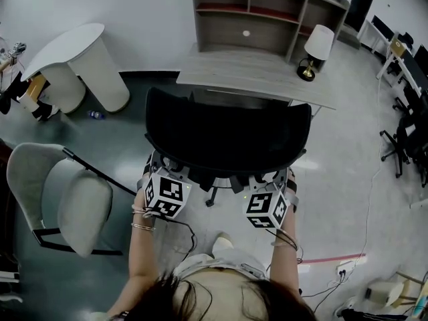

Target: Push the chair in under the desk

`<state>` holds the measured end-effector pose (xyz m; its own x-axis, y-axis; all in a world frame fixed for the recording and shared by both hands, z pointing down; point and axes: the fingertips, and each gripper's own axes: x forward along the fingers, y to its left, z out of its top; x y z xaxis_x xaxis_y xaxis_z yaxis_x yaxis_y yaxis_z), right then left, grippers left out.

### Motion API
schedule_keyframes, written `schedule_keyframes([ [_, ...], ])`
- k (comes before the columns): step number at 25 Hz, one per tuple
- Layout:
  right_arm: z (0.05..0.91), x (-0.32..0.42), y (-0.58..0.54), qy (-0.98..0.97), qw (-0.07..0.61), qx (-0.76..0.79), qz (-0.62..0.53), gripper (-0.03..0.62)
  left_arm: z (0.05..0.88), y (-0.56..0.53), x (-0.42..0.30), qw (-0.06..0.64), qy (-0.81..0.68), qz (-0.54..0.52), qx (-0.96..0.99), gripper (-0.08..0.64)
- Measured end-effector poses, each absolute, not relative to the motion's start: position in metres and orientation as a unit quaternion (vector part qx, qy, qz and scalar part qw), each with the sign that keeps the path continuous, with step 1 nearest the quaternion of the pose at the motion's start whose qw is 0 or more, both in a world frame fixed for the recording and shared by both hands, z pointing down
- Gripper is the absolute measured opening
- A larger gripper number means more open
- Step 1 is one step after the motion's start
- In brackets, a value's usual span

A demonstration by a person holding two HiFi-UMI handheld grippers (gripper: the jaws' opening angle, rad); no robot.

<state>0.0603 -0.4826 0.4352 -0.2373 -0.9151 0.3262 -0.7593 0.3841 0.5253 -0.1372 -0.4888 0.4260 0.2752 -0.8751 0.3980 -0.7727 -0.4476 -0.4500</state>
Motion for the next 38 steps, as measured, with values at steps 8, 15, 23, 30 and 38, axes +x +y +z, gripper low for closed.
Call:
schedule_keyframes([
  [8, 0.433, 0.065, -0.477, -0.785, 0.272, 0.553, -0.068, 0.221, 0.416, -0.482, -0.139, 0.065, 0.532, -0.275, -0.798, 0.172],
  [15, 0.437, 0.073, -0.454, -0.779, 0.257, 0.571, -0.027, 0.185, 0.407, -0.464, -0.142, 0.062, 0.541, -0.255, -0.799, 0.172],
  [23, 0.430, 0.081, -0.423, -0.766, 0.239, 0.596, -0.016, 0.140, 0.410, -0.431, -0.129, 0.045, 0.518, -0.245, -0.818, 0.158],
  [30, 0.428, 0.074, -0.390, -0.769, 0.217, 0.601, 0.009, 0.120, 0.409, -0.394, -0.131, 0.018, 0.513, -0.241, -0.824, 0.118],
  [38, 0.418, 0.063, -0.353, -0.762, 0.203, 0.615, 0.015, 0.092, 0.407, -0.350, -0.146, 0.002, 0.513, -0.236, -0.825, 0.074],
])
